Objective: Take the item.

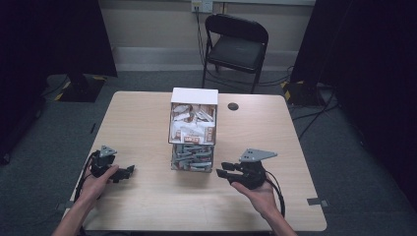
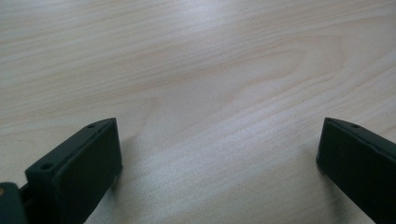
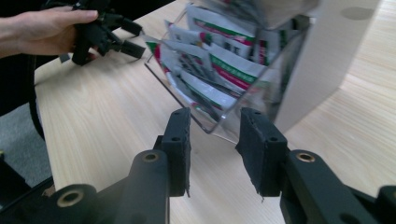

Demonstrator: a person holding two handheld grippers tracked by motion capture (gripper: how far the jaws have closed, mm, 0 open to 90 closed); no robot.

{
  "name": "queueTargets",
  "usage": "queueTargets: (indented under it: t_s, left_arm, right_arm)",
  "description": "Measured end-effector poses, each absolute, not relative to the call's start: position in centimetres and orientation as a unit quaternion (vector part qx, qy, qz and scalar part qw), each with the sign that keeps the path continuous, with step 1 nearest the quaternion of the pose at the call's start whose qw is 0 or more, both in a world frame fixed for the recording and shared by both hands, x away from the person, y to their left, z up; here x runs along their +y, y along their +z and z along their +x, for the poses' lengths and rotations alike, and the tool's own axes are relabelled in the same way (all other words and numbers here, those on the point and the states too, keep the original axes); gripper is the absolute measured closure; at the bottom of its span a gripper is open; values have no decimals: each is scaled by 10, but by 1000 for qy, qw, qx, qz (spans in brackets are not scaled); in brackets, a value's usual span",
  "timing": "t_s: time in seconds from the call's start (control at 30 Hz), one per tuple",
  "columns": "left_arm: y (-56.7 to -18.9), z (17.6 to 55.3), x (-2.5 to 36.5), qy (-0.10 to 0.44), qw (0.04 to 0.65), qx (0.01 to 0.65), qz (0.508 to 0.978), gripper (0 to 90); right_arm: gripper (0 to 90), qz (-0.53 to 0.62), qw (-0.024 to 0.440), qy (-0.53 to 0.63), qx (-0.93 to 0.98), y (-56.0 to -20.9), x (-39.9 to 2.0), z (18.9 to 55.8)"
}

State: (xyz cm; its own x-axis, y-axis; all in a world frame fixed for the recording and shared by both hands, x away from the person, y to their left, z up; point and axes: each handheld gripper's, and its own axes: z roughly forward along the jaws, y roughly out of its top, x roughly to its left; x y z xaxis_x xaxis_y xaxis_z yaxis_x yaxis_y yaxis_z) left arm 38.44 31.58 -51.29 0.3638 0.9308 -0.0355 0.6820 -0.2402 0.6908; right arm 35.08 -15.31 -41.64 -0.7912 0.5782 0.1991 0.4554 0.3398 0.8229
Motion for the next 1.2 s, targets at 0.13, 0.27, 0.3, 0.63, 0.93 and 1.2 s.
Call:
queueTargets:
  t_s: [0.13, 0.27, 0.3, 0.63, 0.93, 1.2]
  left_arm:
    - [-513, 384, 316, 197, 317, 529, 762, 0]
    - [-513, 384, 316, 197, 317, 529, 762, 0]
    - [-513, 384, 316, 196, 317, 529, 763, 0]
    - [-513, 384, 316, 197, 317, 529, 762, 0]
    - [-513, 384, 316, 196, 317, 529, 762, 0]
    - [-513, 384, 316, 197, 317, 529, 762, 0]
  right_arm:
    - [640, 301, 60, 473, 826, -417, -142, 352]
    - [645, 288, 55, 474, 830, -415, -130, 354]
    - [645, 285, 54, 475, 831, -416, -127, 355]
    - [653, 264, 48, 476, 838, -416, -104, 363]
    - [666, 263, 41, 472, 840, -425, -97, 373]
    - [688, 263, 39, 463, 846, -430, -94, 379]
